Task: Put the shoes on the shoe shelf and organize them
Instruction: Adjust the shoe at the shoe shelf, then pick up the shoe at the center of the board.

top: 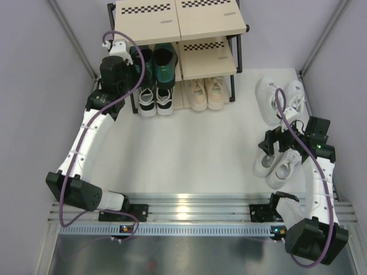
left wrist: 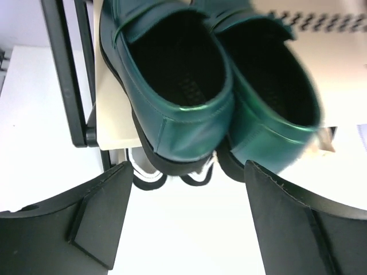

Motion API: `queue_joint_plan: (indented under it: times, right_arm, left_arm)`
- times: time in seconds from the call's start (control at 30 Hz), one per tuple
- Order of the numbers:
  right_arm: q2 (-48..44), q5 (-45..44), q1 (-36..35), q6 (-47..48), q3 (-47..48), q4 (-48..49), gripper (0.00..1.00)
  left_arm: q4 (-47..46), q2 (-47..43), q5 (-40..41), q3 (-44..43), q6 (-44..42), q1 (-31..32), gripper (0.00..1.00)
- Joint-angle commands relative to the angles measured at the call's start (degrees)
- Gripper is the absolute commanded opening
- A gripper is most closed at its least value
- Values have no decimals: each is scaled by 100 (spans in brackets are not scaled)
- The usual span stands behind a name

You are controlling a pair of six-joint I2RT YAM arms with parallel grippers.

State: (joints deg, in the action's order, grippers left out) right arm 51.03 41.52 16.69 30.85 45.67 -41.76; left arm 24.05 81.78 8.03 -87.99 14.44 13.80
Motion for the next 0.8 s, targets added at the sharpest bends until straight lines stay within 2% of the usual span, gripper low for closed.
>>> queue_joint_plan:
  times: [0.0,0.17,0.33,0.37,0.53,0.67,0.77]
  right_arm:
    - [-31,181,80,44,12,186,99]
    - [135,7,80,315,300,-112,99]
    - [601,-521,80,843,1056,-649,99]
    - [671,-670,80,887,1136,-806,100]
    - [1015,-1100,89,879,1453,-1124,99]
    - [1120,-1330,98,774,1480,-1194,99]
    - [1181,-1357,98,721,1480,-1238,99]
  left_arm:
    - [-191,-810,-293,53,68,-9,86]
    - [29,-1716,-566,649,42,-9,91]
    - [108,-3201,-768,2222,225,-9,95]
    - [108,-3647,-977,2511,296,-9,95]
    - [108,-4801,-1655,4066,910,-9,95]
    - [327,-5688,-1595,4719,1122,-9,95]
    - [433,-6033,-1533,5019,1307,-9,95]
